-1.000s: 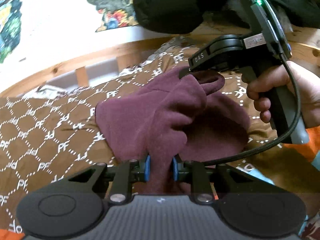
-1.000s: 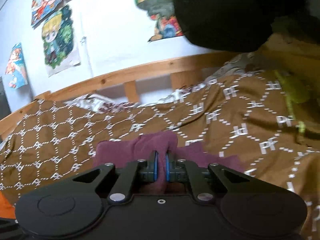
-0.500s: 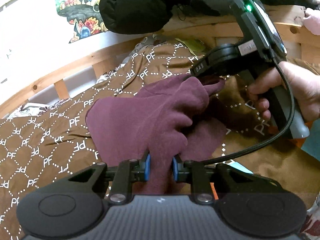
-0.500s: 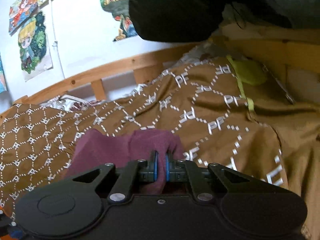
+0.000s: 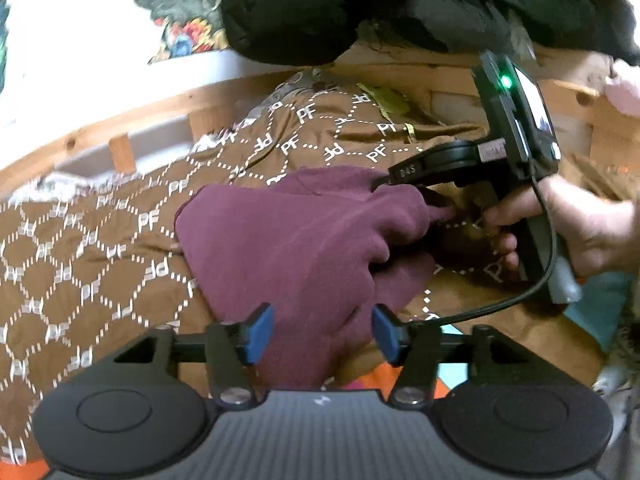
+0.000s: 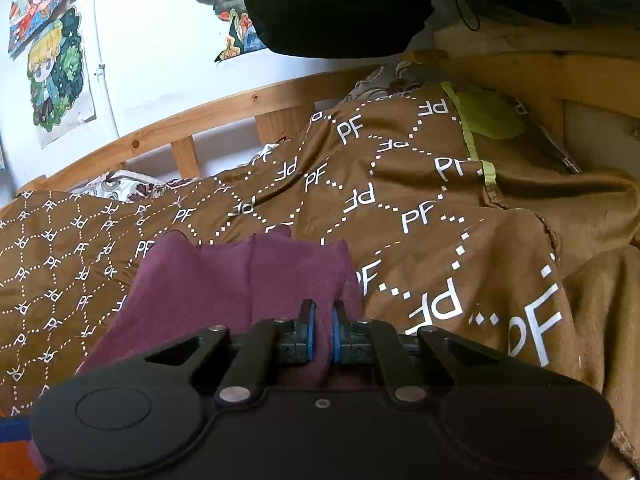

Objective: Fold small clothes

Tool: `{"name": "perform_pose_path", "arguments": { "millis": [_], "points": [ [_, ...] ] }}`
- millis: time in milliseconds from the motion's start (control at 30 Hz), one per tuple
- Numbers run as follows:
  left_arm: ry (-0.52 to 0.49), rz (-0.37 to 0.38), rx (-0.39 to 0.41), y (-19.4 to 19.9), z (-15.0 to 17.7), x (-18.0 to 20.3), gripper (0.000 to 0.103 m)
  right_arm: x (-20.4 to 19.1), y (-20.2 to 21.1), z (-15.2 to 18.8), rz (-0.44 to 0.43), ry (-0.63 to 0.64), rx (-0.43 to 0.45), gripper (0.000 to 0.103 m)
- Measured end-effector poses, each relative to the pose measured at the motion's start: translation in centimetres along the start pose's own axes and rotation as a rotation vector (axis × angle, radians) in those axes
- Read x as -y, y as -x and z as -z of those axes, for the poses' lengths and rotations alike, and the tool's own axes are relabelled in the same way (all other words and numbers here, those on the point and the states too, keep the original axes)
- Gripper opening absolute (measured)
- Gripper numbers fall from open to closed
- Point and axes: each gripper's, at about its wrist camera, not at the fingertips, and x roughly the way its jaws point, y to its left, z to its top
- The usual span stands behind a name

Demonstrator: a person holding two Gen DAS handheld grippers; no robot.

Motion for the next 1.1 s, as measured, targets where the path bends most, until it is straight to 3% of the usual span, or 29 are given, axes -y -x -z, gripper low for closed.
{"name": "perform_pose_path", "arguments": {
  "millis": [133,300,500,700,1000,1100],
  "points": [
    [0.173,0.048,-0.009,0.9,0.4,-2.9,0.081,0.0,0.5,-0.1,0.024,0.003,0.005,0.019],
    [0.341,0.071,-0.026,0.6,0.3,-6.1,0.096,-0.2,2.2,-0.4,0.033,0.003,0.036,0.058],
    [0.468,0.065,-0.048,-0.2,1.1,-8.2,0.102,-2.0,4.6,-0.5,-0.016,0.068,0.079,0.089],
    [0.534,0.058,-0.108,-1.4,2.0,-9.1,0.102,-4.3,5.4,1.4,-0.071,0.172,0.043,0.099],
    [0.542,0.054,-0.165,-2.2,3.0,-9.3,0.102,-4.2,4.4,4.1,0.086,0.234,-0.034,0.102],
    [0.53,0.046,-0.178,-2.4,3.1,-9.0,0.102,-3.5,4.0,4.9,0.101,0.214,-0.058,0.102]
  ]
}}
